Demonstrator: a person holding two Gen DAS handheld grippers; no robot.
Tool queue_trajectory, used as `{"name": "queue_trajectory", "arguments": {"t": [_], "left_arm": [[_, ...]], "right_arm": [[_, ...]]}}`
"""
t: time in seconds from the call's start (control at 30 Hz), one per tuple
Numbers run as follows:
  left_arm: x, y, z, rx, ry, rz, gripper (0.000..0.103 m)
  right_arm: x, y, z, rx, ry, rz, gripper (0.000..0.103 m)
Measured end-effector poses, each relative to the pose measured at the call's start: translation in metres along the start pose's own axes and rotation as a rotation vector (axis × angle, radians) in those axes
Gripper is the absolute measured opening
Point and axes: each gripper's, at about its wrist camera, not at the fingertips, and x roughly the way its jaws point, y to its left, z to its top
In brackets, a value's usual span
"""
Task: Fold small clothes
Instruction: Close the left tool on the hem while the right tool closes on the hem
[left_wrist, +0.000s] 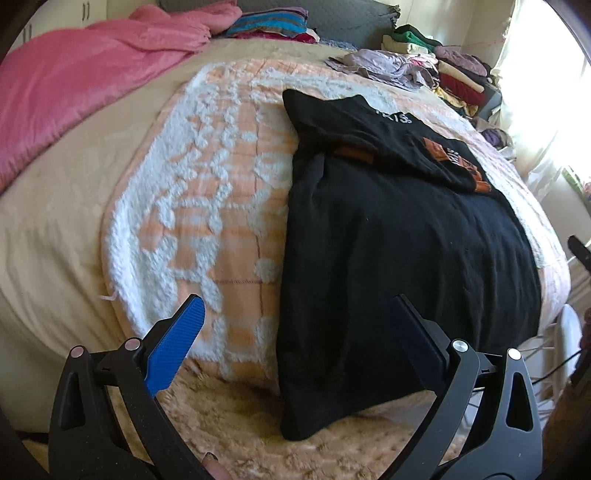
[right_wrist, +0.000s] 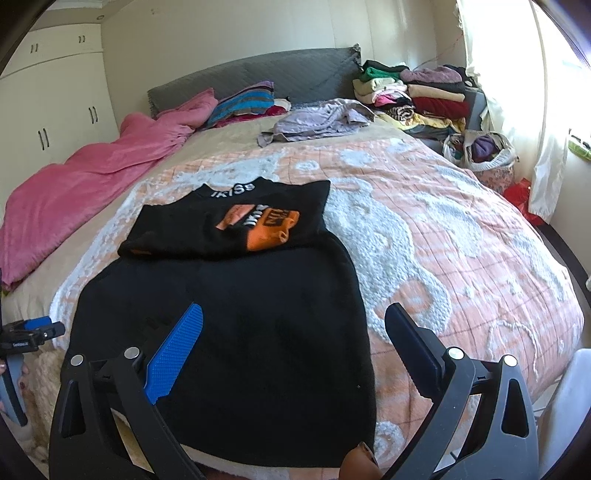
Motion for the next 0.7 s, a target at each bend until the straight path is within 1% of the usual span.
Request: {"name": "queue_trajectory", "arguments": {"t": [0.03, 0.07, 0.1, 0.13, 0.2, 0.3, 0.4, 0.5, 0.7], "left_arm": [[0.0, 0.001, -0.002, -0.003, 0.003, 0.0, 0.087], [0.001, 0.002, -0.003, -0.004, 0.009, 0.001, 0.08], [0.002, 0.004, -0.006, -0.004, 0.018, 0.001, 0.07], [0.003, 0.004, -0.008, -0.007, 0.024, -0.001, 0.065], [0.005, 0.007, -0.012, -0.019, 0.04, -0.017, 0.051], [0.007, 0.01, -0.02, -0.032, 0.061, -0.045, 0.042], [0.009, 0.009, -0.026, -0.031, 0.078, -0.048, 0.04], [0.011, 0.01, -0.032, -0.036, 0.098, -0.074, 0.035], [0.02, 0.008, -0.042, -0.035, 0.15, -0.096, 0.033]], "right_arm": [[0.001, -0.002, -0.002, 0.003, 0.004, -0.003, 0.098], [0.002, -0.004, -0.003, 0.007, 0.007, -0.005, 0.098], [0.003, -0.005, -0.004, 0.01, 0.01, -0.005, 0.098], [0.003, -0.006, -0.006, 0.013, 0.012, -0.005, 0.098], [0.004, -0.009, -0.009, 0.018, 0.017, -0.007, 0.098], [0.008, -0.011, -0.013, 0.016, 0.029, -0.012, 0.098], [0.009, -0.013, -0.017, 0.009, 0.043, -0.012, 0.098], [0.011, -0.015, -0.024, 0.004, 0.06, -0.006, 0.098], [0.017, -0.024, -0.04, 0.005, 0.12, 0.007, 0.098]]}}
